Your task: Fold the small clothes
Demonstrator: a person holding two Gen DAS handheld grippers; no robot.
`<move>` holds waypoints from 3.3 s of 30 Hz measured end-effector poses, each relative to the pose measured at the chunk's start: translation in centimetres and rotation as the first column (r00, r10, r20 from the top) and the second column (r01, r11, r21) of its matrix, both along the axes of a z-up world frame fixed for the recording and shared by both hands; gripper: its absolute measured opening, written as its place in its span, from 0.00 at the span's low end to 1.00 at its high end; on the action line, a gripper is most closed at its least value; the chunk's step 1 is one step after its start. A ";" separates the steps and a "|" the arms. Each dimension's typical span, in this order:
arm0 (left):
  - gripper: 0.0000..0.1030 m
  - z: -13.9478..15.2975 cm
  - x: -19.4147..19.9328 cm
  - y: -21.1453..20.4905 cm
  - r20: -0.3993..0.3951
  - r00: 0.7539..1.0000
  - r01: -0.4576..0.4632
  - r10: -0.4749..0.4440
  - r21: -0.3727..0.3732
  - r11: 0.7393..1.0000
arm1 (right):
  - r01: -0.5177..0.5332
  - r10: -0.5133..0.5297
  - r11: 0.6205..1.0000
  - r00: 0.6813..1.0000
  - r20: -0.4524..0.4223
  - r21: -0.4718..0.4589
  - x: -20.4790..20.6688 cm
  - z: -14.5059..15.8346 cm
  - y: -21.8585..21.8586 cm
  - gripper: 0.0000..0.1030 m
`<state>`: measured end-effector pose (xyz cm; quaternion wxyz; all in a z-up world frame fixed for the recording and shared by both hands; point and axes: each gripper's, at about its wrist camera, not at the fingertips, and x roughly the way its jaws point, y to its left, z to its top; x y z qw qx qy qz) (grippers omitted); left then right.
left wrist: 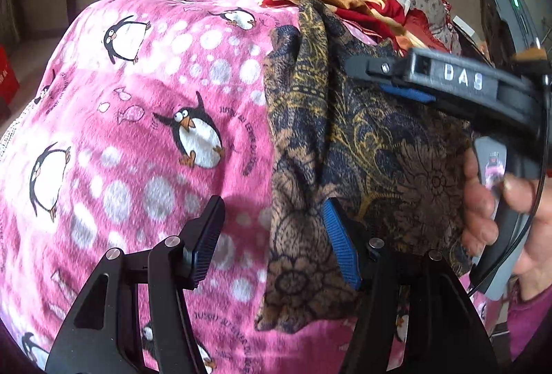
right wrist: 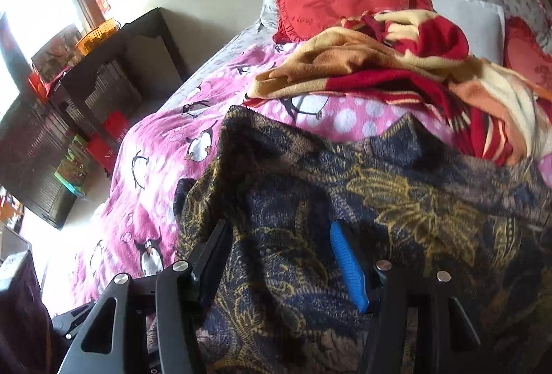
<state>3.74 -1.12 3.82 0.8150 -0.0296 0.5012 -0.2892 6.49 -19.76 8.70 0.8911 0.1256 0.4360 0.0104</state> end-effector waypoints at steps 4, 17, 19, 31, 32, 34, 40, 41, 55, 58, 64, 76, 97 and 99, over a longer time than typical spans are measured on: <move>0.59 -0.3 -0.5 0.4 -0.014 1.000 -0.009 0.009 -0.037 0.999 | -0.032 0.033 0.999 0.999 -0.010 0.026 0.5 1.0 1.4 0.65; 0.67 -0.4 -1.2 1.4 -0.012 1.000 0.009 -0.011 -0.096 0.995 | -0.178 0.146 0.945 0.980 -0.132 -0.275 6.9 -1.2 8.8 0.65; 0.73 -0.3 -1.0 1.2 -0.013 1.000 0.016 -0.017 -0.108 0.994 | -0.161 0.133 0.941 0.985 -0.109 -0.299 6.5 -1.1 8.2 0.35; 0.26 0.6 -0.6 -2.1 -0.039 0.996 0.067 -0.074 -0.159 0.985 | -0.121 0.121 0.993 0.992 -0.031 0.007 2.9 2.2 0.1 0.14; 0.25 0.8 -1.0 -2.3 -0.019 0.997 0.074 -0.077 -0.151 0.986 | -0.117 0.118 0.993 0.992 -0.034 0.013 2.6 2.2 0.0 0.14; 0.21 1.5 -1.9 -2.7 0.024 0.996 0.094 -0.091 -0.136 0.986 | -0.098 0.100 0.995 0.994 -0.040 0.035 2.6 2.0 -0.5 0.14; 0.21 2.7 -3.5 -4.0 0.077 0.989 0.139 -0.130 -0.134 0.981 | -0.074 0.073 0.987 0.997 0.010 0.144 2.4 3.6 -1.0 0.73; 0.21 2.7 -3.5 -4.2 0.078 0.988 0.142 -0.132 -0.135 0.981 | -0.086 0.087 0.989 0.996 -0.007 0.118 2.9 3.8 -0.3 0.73; 0.26 1.9 -2.8 -6.1 0.033 0.997 0.068 -0.069 0.039 0.997 | -0.131 0.120 0.987 0.985 -0.122 -0.089 3.8 0.1 2.7 0.22; 0.35 1.7 -2.9 -6.3 0.031 0.998 0.047 -0.049 0.061 0.997 | -0.120 0.112 0.991 0.987 -0.113 -0.067 3.1 0.3 1.8 0.21; 0.38 1.3 -3.5 -7.2 0.037 0.998 0.055 -0.059 0.092 0.994 | -0.111 0.106 0.993 0.989 -0.101 -0.046 2.6 0.8 1.4 0.21; 0.16 4.4 -6.2 -7.4 0.030 0.982 0.185 -0.184 -0.025 0.982 | -0.125 0.123 0.991 0.991 -0.055 -0.044 0.6 3.2 -0.3 0.17; 0.15 10.7 -12.6 -22.4 0.064 0.892 0.451 -0.448 -0.061 0.890 | 0.111 -0.111 0.991 0.994 0.014 -0.070 -10.9 8.2 -17.1 0.14; 0.15 10.5 -13.2 -24.2 0.063 0.881 0.473 -0.469 -0.051 0.880 | 0.135 -0.135 0.988 0.991 0.013 -0.073 -12.0 8.1 -18.4 0.14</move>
